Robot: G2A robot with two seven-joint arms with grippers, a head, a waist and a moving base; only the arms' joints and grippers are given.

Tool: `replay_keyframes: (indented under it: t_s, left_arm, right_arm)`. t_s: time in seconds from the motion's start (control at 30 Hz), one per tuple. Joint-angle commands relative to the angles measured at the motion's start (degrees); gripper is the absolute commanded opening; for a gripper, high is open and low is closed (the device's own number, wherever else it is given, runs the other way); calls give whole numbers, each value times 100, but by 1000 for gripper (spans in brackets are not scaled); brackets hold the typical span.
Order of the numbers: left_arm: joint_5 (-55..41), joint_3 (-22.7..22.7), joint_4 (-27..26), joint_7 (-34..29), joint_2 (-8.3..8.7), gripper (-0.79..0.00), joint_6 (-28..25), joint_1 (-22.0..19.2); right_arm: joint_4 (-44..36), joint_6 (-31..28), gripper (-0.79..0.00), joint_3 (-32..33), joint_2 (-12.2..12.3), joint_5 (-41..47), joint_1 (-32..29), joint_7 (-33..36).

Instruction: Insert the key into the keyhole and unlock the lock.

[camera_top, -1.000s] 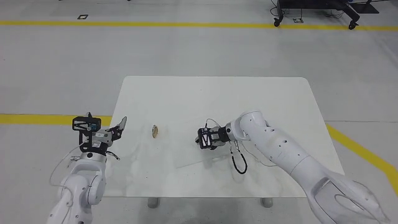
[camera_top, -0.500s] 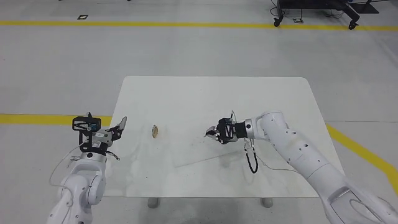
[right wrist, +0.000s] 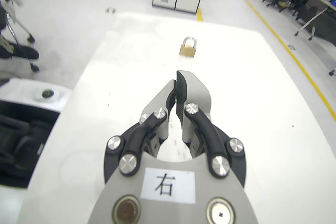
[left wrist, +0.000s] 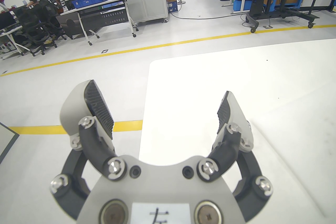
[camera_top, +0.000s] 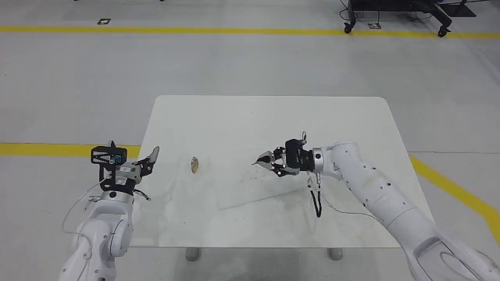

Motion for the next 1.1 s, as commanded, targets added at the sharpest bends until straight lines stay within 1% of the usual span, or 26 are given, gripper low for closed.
replay_keyframes:
  t_s: [0.0, 0.07, 0.13, 0.3, 0.33, 0.37, 0.43, 0.47, 0.53, 0.6, 0.63, 0.67, 0.7, 0.77, 0.83, 0.93, 1.0, 1.07]
  left_arm:
    - [0, 0, 0, 0, 0, 0, 0, 0]
    - [0, 0, 0, 0, 0, 0, 0, 0]
    - [0, 0, 0, 0, 0, 0, 0, 0]
    - [-29, 12, -2, 1, -1, 0, -32, 3]
    - [-217, 48, -57, 30, -5, 0, -251, 18]
    - [-571, 55, -119, 49, -5, 0, -631, 51]
    - [-1463, -57, -132, -77, 14, 0, -1555, 46]
    - [-1803, -98, -95, -173, 21, 0, -1841, 10]
    - [-2911, -112, 61, -610, 45, 0, -2816, -164]
    - [-4217, -32, 312, -1262, 84, 0, -3834, -412]
    - [-4846, 42, 441, -1701, 113, 0, -4258, -568]
    - [-5428, 147, 557, -2169, 144, 0, -4586, -733]
    - [-5978, 280, 664, -2651, 177, 0, -4803, -907]
    - [-6865, 579, 813, -3573, 235, 0, -4877, -1290]
    - [-7489, 840, 936, -4203, 266, 0, -4712, -1654]
    - [-7947, 1211, 1139, -4613, 259, 0, -4582, -2102]
    - [-8282, 1479, 1337, -4732, 233, 0, -4674, -2358]
    - [-8299, 1654, 1575, -4800, 211, -3, -4850, -2635]
  right_arm:
    - [62, 0, -785, -152, -4, 343, -4, -333]
    - [56, 0, -785, -379, 9, 1082, -19, -333]
    - [90, 0, -785, -578, 56, 1476, 14, -333]
    - [101, 0, -785, -609, 68, 1507, 26, -333]
    - [101, 0, -785, -609, 68, 1507, 26, -333]
    - [101, 0, -785, -609, 68, 1507, 26, -333]
    - [101, 0, -785, -609, 68, 1507, 26, -333]
    - [101, 0, -785, -609, 68, 1507, 26, -333]
    - [98, 17, -785, -603, 67, 1542, 6, -328]
    - [169, 0, -785, -555, 49, 1915, -94, -220]
    - [159, 0, -785, -587, 30, 2122, -115, -165]
    - [139, 0, -785, -647, 11, 2381, -140, -183]
    - [128, 0, -785, -740, -5, 2646, -145, -207]
    - [74, 0, -785, -973, -25, 3192, -101, -331]
    - [97, 0, -785, -1209, -23, 3694, -4, -331]
    - [143, 0, -785, -1583, -5, 4183, 152, -331]
    - [155, 0, -785, -1844, 7, 4507, 257, -331]
    - [128, 0, -785, -2133, 22, 4724, 391, -314]
